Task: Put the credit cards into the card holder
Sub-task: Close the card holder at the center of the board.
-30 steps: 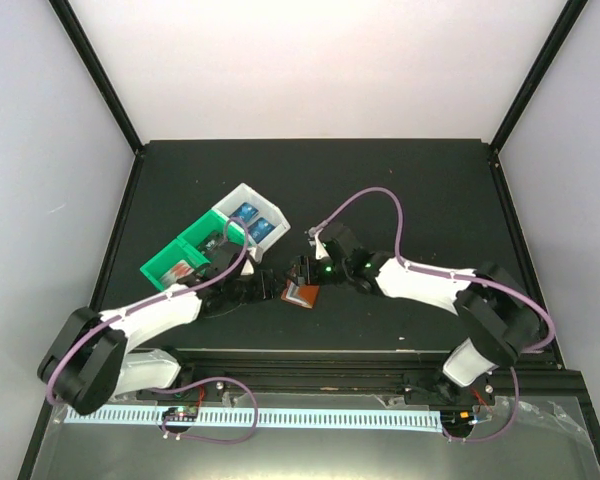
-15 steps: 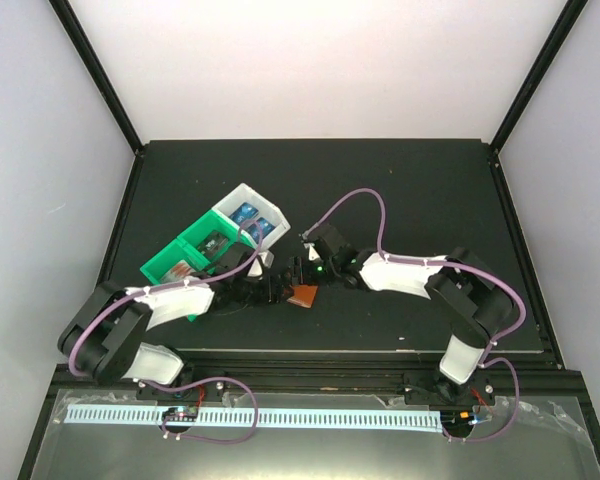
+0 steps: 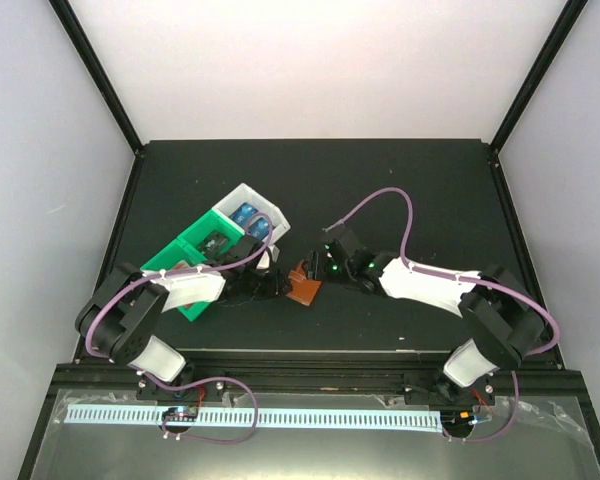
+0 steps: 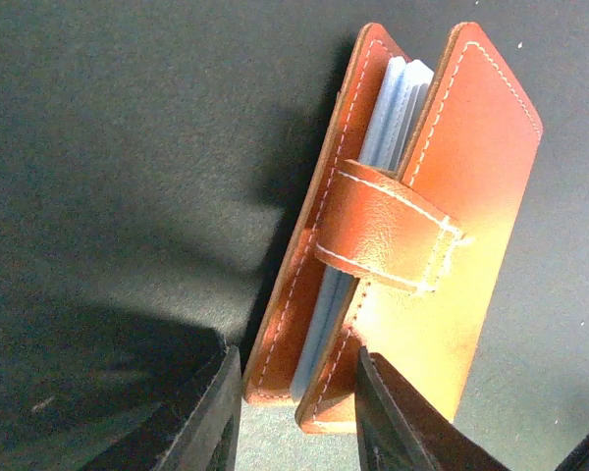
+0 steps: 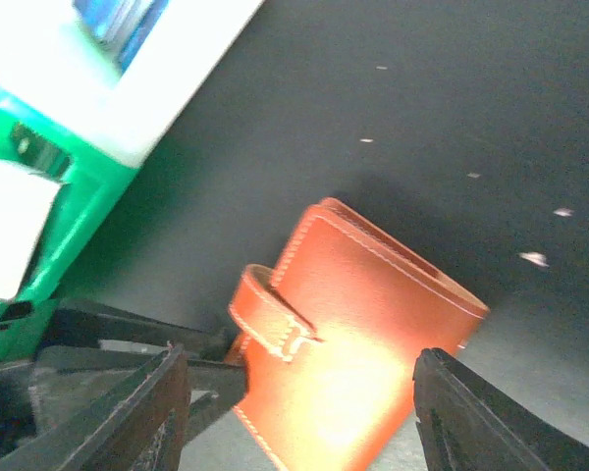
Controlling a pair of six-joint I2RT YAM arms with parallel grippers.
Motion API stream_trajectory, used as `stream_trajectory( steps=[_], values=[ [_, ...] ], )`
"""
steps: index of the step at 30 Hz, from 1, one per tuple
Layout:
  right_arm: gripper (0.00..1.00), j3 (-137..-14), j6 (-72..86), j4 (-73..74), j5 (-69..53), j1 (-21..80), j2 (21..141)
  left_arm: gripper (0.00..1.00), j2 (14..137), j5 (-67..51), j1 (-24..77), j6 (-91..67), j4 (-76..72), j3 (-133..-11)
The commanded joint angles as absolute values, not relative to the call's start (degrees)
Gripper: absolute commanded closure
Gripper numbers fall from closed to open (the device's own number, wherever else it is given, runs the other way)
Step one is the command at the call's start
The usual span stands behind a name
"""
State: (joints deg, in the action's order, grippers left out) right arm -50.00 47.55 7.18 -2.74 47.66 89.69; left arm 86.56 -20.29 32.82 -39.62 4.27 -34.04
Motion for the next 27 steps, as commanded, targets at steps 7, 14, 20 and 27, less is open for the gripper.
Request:
stream_trajectory(
  steps=[7,14,20,27],
  values=[
    [0.42,-45.6,56.0,7.0,-4.1,46.8,92.6,0.76,91.4,-14.9,33.6,-37.1,10.9,-35.0],
    [0.44,-44.2,56.9,-0.9,-10.2,46.7,95.5,0.77,92.3,-14.3,33.6,-37.2,11.0,-34.7],
    [0.49,-38.4,56.5,-20.5,-15.3,46.6,97.3,0.77,93.3,-15.8,33.6,-37.6,9.5,-34.6],
    [0.66,-31.4,52.4,-38.9,-15.4,46.6,95.6,0.77,93.1,-17.9,33.6,-38.0,7.7,-35.1]
  ],
)
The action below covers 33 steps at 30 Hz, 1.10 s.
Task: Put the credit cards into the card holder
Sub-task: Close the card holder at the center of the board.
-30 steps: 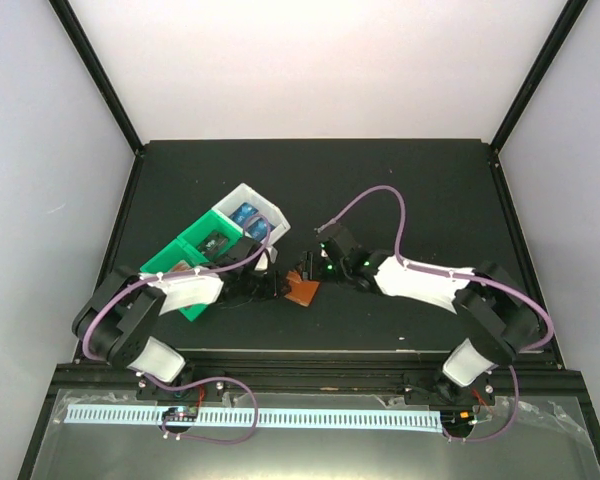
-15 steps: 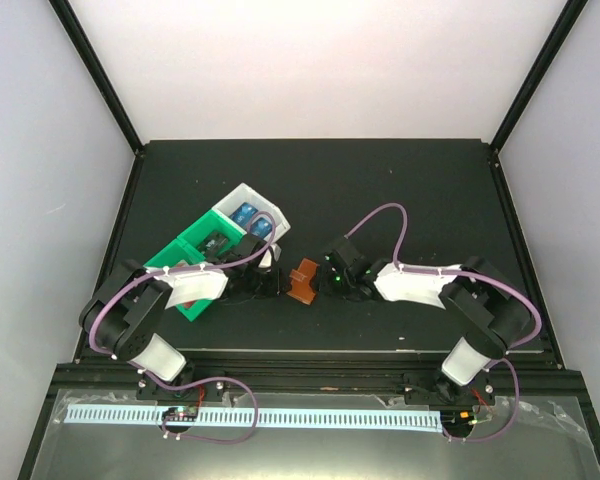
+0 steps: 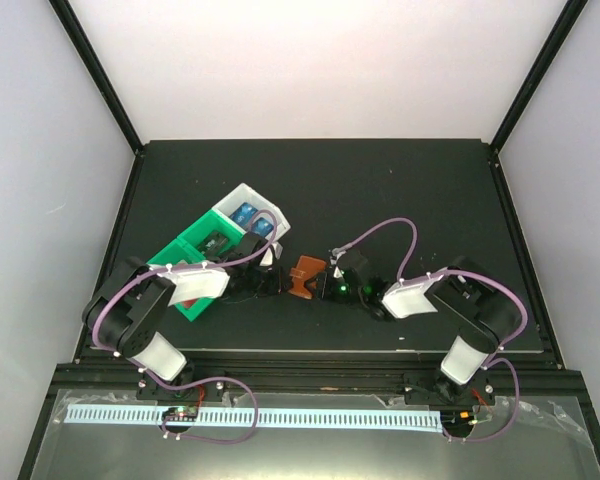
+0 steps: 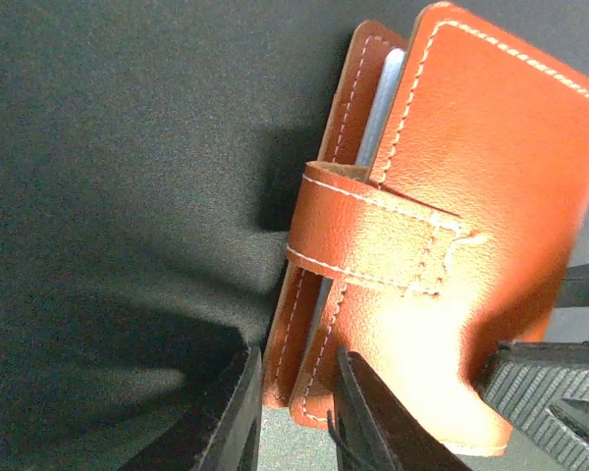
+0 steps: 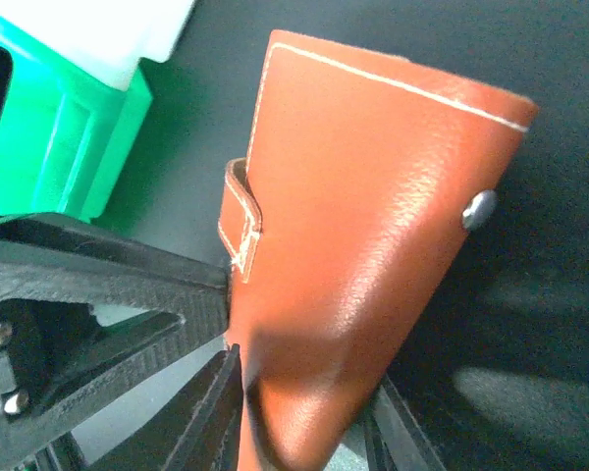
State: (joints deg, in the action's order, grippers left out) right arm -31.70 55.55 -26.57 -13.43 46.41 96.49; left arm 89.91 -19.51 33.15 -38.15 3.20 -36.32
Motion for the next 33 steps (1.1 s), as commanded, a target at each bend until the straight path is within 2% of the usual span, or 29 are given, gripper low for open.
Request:
stream_trajectory(
  steps=[1,3,7,13,21,26,30,33],
  values=[
    [0.71,-31.4,51.8,-38.7,-15.0,46.6,95.2,0.77,93.0,-18.2,33.6,-37.9,7.6,-35.2],
    [0.78,-31.5,50.2,-38.4,-14.4,46.6,94.2,0.77,92.4,-18.4,33.5,-37.8,7.4,-35.4],
    [0.8,-32.4,47.6,-36.2,-14.0,46.6,93.1,0.77,91.5,-19.9,33.6,-37.6,6.5,-35.5],
    [0.98,-34.3,43.0,-28.5,-9.6,46.5,89.8,0.74,87.6,-20.3,33.3,-37.6,6.1,-35.3],
    [0.99,-41.1,32.3,-7.6,2.3,47.4,81.2,0.44,71.2,-12.8,32.9,-38.6,13.5,-39.0],
    [0.99,-45.3,27.8,0.0,10.5,51.2,79.7,0.24,61.8,-11.9,32.7,-39.8,13.8,-43.0],
    [0.99,-48.0,23.3,2.7,16.2,55.6,78.9,0.07,60.3,-12.6,32.7,-40.5,12.7,-45.7],
    [0.99,-49.4,20.1,3.6,20.1,59.0,79.1,0.01,62.2,-13.2,32.6,-41.5,15.5,-48.1]
  ],
)
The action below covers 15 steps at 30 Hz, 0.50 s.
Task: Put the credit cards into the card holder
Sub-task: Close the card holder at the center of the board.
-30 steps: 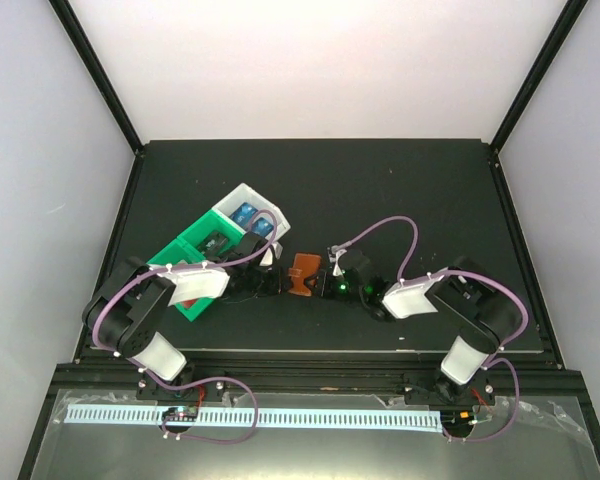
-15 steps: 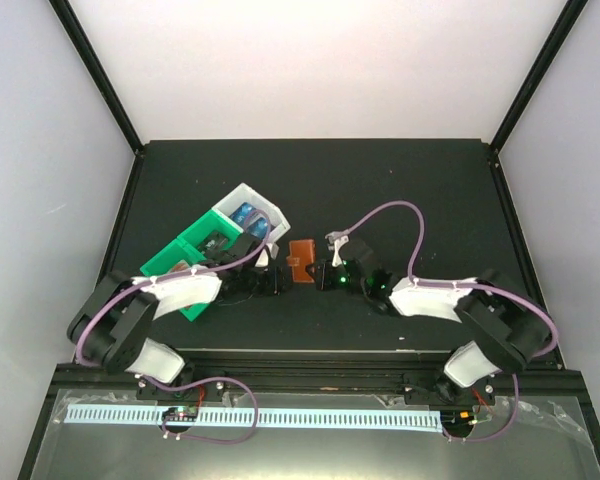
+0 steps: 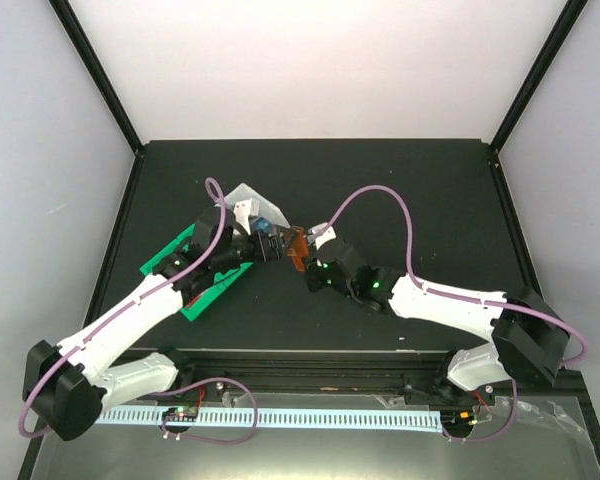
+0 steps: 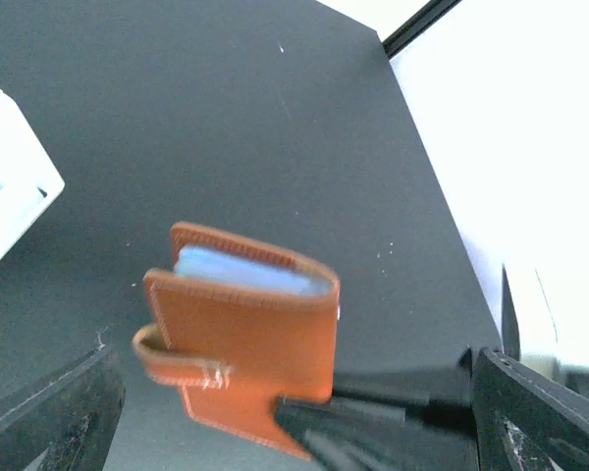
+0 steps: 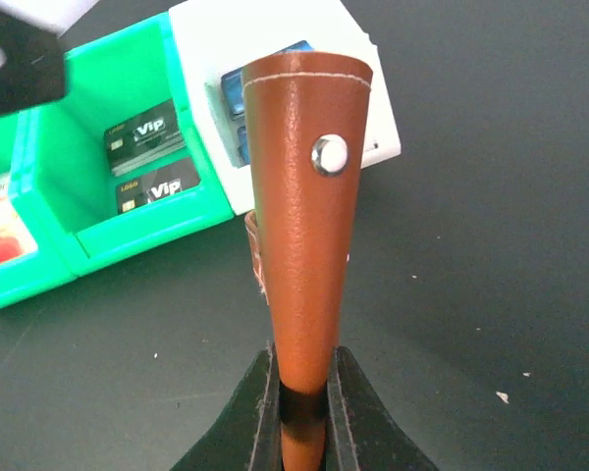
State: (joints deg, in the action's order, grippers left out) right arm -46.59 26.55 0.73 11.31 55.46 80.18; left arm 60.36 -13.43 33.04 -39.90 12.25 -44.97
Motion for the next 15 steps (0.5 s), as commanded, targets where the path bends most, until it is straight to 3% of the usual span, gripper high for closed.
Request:
stream_trajectory(
  steps=[1,15],
  values=[
    [0.99,-49.9,19.2,3.7,21.3,59.8,79.4,0.01,63.1,-14.0,32.7,-41.9,16.3,-48.6],
    [0.98,-56.5,10.3,3.8,34.8,67.8,85.1,0.02,64.7,-16.8,32.7,-47.2,15.6,-46.4]
  ],
)
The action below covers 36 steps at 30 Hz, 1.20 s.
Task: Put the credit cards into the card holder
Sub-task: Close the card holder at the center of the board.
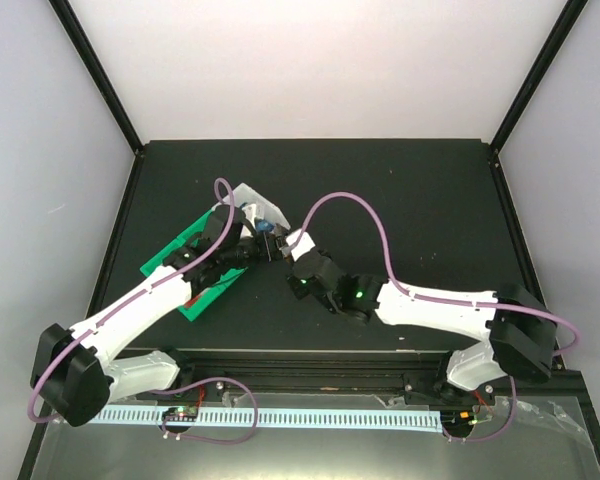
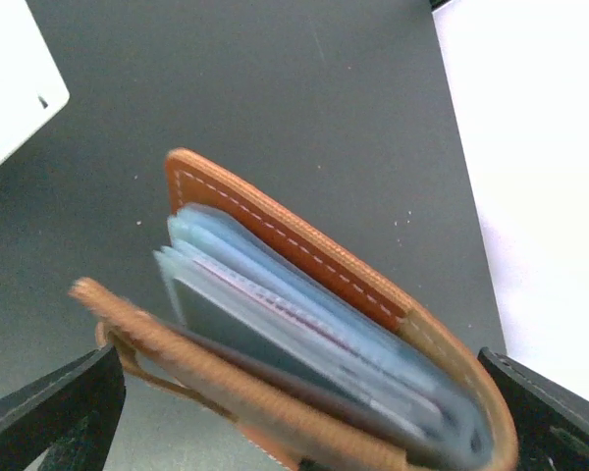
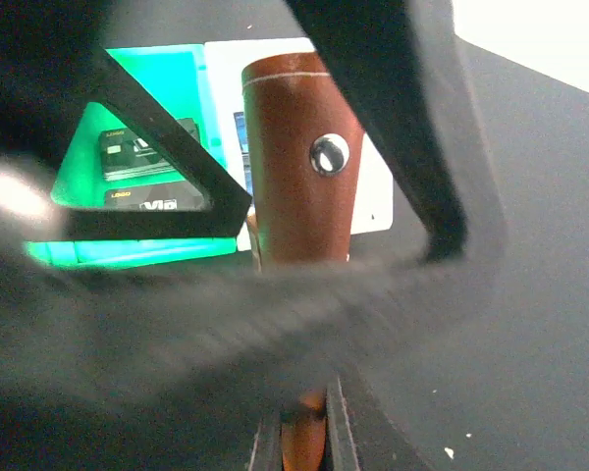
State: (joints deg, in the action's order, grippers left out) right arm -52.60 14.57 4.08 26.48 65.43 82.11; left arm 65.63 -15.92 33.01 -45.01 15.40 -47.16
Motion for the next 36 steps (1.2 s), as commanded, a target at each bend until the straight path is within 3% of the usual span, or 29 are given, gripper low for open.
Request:
stream_trajectory(
  steps=[1,11,15,22,26,30,36],
  values=[
    [0.98,-57.7,9.5,4.0,36.5,68.6,86.2,0.06,64.8,-16.9,32.7,-47.6,15.6,-46.4],
    [0.96,-57.3,9.5,2.0,38.7,71.5,86.8,0.71,63.7,-14.5,31.0,-51.0,16.8,-46.3],
    [0.84,-56.1,10.8,2.2,37.4,71.5,85.2,0.97,64.6,-14.7,30.8,-50.2,17.0,-46.4],
    [0.38,-52.8,14.9,6.5,28.2,70.1,75.9,0.98,65.8,-16.3,29.7,-41.8,17.0,-48.6],
    [0.31,-49.9,19.8,7.4,14.8,63.5,66.6,0.98,65.5,-20.5,29.5,-30.2,16.1,-50.1],
    [0.26,-47.8,27.0,7.4,1.3,52.4,61.2,0.98,63.9,-34.0,29.5,-20.7,13.0,-51.2],
    [0.15,-45.6,33.4,3.6,-16.4,42.3,56.7,0.99,59.5,-50.9,29.5,-20.5,3.9,-49.3]
  ],
)
